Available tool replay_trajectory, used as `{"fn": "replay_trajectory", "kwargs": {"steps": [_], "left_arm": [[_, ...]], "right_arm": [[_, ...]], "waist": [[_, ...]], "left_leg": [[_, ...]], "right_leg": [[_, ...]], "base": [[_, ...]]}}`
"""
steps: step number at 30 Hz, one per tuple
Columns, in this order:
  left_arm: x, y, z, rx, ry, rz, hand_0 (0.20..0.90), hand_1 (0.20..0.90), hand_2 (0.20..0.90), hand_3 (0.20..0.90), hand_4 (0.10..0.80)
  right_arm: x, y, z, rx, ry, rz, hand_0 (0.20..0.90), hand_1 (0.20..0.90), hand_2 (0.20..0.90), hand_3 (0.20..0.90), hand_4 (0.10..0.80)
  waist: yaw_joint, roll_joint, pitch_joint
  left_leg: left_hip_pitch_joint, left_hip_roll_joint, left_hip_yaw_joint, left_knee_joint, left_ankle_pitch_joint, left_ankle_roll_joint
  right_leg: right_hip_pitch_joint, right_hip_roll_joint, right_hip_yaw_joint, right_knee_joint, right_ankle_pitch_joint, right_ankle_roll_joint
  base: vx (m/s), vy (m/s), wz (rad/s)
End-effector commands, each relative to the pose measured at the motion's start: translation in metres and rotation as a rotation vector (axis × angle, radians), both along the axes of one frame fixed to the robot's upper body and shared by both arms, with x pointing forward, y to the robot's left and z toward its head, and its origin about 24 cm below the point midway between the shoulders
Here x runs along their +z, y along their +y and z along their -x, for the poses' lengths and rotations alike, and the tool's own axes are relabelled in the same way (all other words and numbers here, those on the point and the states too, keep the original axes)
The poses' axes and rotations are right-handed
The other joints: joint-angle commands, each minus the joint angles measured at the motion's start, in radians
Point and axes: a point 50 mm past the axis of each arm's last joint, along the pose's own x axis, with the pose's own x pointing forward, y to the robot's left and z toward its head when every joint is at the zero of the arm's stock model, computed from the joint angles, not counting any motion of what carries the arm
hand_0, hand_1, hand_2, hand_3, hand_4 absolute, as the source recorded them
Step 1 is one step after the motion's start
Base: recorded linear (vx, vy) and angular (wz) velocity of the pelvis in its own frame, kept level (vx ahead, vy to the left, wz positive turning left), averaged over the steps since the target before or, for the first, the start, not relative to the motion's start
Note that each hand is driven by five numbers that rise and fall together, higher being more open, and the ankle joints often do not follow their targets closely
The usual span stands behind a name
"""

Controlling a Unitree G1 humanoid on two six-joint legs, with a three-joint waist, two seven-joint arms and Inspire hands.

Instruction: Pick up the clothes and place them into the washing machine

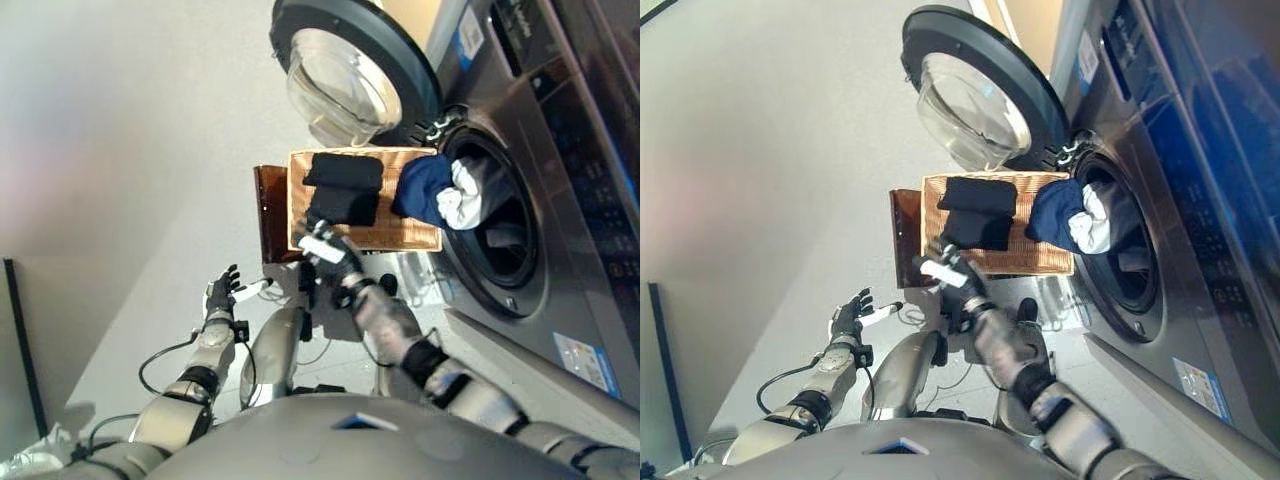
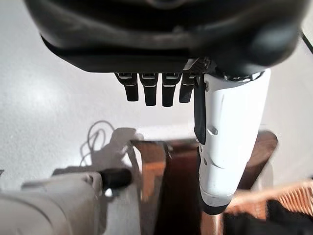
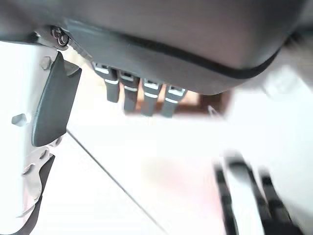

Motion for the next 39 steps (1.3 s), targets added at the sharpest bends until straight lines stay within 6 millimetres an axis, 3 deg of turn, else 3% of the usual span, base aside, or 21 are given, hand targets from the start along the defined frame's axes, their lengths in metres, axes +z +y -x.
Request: {"fn": "replay_trajectory", "kwargs": {"steps": [1,11,18,23,27,39], "left_arm": [[0.005,0.02,-0.004,0.033,-0.021,-0.072,0.9,0.9,0.9,0.9,0.8],[0.002,0.015,0.001,0.039,-0.009,-0.061,0.9,0.9,0.9,0.9,0.8],[-0.004,0.008,0.011,0.043,0.021,-0.044,0.9,0.9,0.9,0.9,0.8],[-0.006,0.004,0.013,0.04,0.031,-0.043,0.9,0.9,0.9,0.9,0.8],[-0.006,0.002,0.015,0.031,0.031,-0.043,0.9,0.9,0.9,0.9,0.8],[-0.007,0.0,0.016,0.007,0.031,-0.046,0.9,0.9,0.9,0.9,0.8]], "right_arm": [[0.043,-0.014,-0.042,-0.178,-0.191,-0.106,0.9,0.9,0.9,0.9,0.8],[0.042,-0.052,-0.055,-0.499,-0.138,-0.154,0.9,0.9,0.9,0.9,0.8],[0.044,-0.091,-0.063,-0.857,-0.088,-0.268,0.9,0.9,0.9,0.9,0.8],[0.041,-0.106,-0.064,-1.017,-0.037,-0.287,0.9,0.9,0.9,0.9,0.8],[0.051,-0.129,-0.073,-1.187,-0.028,-0.324,0.9,0.9,0.9,0.9,0.8],[0.08,-0.17,-0.096,-1.352,-0.064,-0.31,0.9,0.9,0.9,0.9,0.8]], "waist": [[-0.011,-0.011,0.015],[-0.023,0.016,0.008],[-0.03,0.05,-0.001],[-0.034,0.068,-0.006],[-0.028,0.093,-0.015],[-0.005,0.147,-0.039]], "left_leg": [[-0.014,-0.07,0.015,0.097,-0.105,-0.02],[-0.011,-0.071,0.017,0.092,-0.107,-0.018],[-0.003,-0.077,0.024,0.085,-0.114,-0.015],[-0.002,-0.078,0.026,0.085,-0.118,-0.014],[-0.001,-0.084,0.027,0.085,-0.122,-0.012],[0.006,-0.095,0.031,0.069,-0.123,-0.012]], "right_leg": [[0.063,0.003,0.028,-0.204,0.127,0.012],[0.061,0.002,0.033,-0.204,0.122,0.013],[0.062,0.0,0.04,-0.205,0.116,0.015],[0.058,-0.001,0.044,-0.202,0.11,0.015],[0.058,-0.004,0.048,-0.2,0.104,0.015],[0.05,-0.01,0.058,-0.196,0.094,0.017]], "base": [[0.0,0.0,0.0],[0.004,0.002,-0.02],[0.011,0.015,0.0],[0.0,0.0,0.0],[0.008,0.015,0.0],[0.012,0.021,-0.02]]}}
